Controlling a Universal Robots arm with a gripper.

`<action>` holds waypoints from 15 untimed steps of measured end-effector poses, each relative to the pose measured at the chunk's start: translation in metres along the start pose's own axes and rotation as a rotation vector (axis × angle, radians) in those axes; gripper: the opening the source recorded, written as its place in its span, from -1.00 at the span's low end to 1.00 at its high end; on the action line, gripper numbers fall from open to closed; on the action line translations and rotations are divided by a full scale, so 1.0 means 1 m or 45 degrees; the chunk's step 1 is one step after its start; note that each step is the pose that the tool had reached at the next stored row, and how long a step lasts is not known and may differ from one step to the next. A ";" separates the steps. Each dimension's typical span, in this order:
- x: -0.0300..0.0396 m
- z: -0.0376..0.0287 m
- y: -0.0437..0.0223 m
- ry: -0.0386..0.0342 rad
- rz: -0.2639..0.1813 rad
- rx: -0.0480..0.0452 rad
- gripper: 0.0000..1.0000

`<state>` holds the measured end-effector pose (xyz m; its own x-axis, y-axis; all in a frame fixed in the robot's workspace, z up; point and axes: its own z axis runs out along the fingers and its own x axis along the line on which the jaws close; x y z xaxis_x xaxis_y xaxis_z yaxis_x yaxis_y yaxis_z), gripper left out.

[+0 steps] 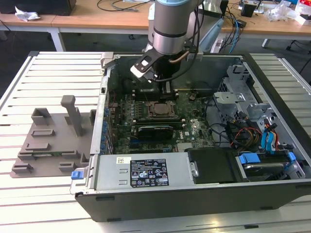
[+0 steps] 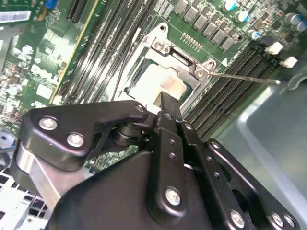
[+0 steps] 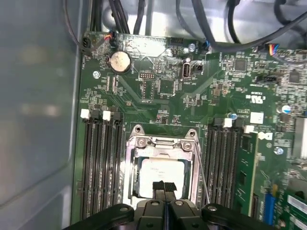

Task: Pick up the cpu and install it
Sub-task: 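Close the cpu cover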

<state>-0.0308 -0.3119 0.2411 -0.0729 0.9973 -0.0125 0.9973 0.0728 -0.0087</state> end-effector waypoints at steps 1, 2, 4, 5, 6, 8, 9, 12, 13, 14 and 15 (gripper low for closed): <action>0.0000 -0.0022 0.0000 0.0002 0.000 0.000 -0.79; -0.0001 -0.0047 0.0000 0.0002 0.000 0.000 -0.79; -0.0001 -0.0111 -0.0001 0.0003 0.000 0.000 -0.79; -0.0002 -0.0164 -0.0001 0.0001 0.000 0.000 -0.79; -0.0003 -0.0245 -0.0002 0.0002 0.000 0.000 -0.79; -0.0004 -0.0332 -0.0003 -0.0004 0.000 0.000 -0.79; -0.0004 -0.0362 -0.0003 -0.0006 0.000 0.000 -0.79; -0.0005 -0.0424 -0.0003 -0.0006 0.000 0.000 -0.79; -0.0005 -0.0440 -0.0004 -0.0005 0.000 0.000 -0.79; -0.0005 -0.0440 -0.0003 -0.0003 0.000 0.000 -0.79; -0.0005 -0.0441 -0.0004 -0.0006 0.000 0.000 -0.79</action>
<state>-0.0308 -0.3119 0.2852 -0.0729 0.9973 -0.0130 0.9973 0.0728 -0.0086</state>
